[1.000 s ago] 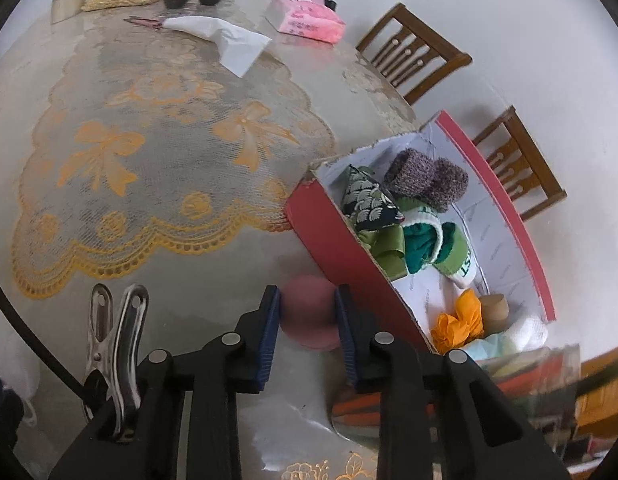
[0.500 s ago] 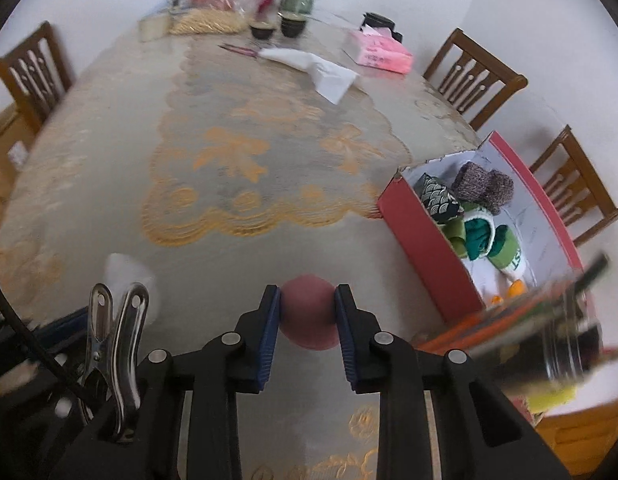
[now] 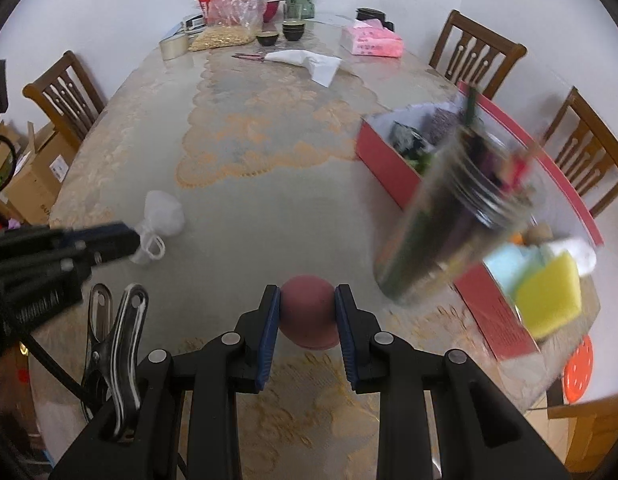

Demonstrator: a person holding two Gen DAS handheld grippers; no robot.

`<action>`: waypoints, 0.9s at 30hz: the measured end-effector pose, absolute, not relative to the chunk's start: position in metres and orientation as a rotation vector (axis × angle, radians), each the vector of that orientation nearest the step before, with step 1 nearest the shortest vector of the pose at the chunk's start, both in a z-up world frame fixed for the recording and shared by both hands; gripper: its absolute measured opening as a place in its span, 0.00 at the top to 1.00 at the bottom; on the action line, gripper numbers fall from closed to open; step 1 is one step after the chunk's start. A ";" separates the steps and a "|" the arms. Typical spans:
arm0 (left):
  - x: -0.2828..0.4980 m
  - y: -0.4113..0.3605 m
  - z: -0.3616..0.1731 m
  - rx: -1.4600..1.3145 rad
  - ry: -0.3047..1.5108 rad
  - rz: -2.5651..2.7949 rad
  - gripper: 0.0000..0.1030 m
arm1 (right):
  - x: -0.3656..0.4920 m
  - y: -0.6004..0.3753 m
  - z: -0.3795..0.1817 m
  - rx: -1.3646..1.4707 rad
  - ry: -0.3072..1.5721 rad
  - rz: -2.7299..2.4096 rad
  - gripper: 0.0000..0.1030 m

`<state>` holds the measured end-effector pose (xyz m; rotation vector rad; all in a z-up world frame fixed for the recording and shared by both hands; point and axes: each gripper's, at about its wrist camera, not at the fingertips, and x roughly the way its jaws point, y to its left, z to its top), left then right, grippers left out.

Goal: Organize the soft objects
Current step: 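Carry the mesh bag and pink ball with both grippers over the box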

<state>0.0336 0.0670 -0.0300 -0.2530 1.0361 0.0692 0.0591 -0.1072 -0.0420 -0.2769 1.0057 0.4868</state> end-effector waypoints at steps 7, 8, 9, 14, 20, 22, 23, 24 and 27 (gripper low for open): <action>0.051 0.079 -0.037 -0.230 1.060 0.121 0.58 | 0.052 -0.128 -0.043 -0.222 1.021 0.467 0.72; 0.055 0.079 -0.040 -0.218 1.066 0.126 0.57 | 0.051 -0.129 -0.043 -0.219 1.020 0.467 0.72; 0.057 0.079 -0.042 -0.209 1.073 0.128 0.57 | 0.050 -0.131 -0.042 -0.215 1.019 0.469 0.72; 0.071 0.078 -0.060 -0.171 1.115 0.137 0.57 | 0.047 -0.139 -0.038 -0.184 1.015 0.481 0.72; 0.074 0.079 -0.068 -0.184 1.127 0.169 0.59 | 0.043 -0.151 -0.033 -0.166 1.004 0.473 0.72; 0.073 0.079 -0.069 -0.187 1.125 0.168 0.69 | 0.043 -0.154 -0.033 -0.156 1.007 0.467 0.72; 0.072 0.078 -0.068 -0.189 1.122 0.160 0.76 | 0.044 -0.154 -0.033 -0.152 1.009 0.465 0.72; 0.071 0.078 -0.068 -0.190 1.120 0.154 0.80 | 0.044 -0.155 -0.033 -0.147 1.010 0.463 0.72; 0.067 0.075 -0.065 -0.185 1.110 0.132 0.89 | 0.044 -0.158 -0.032 -0.139 1.009 0.458 0.72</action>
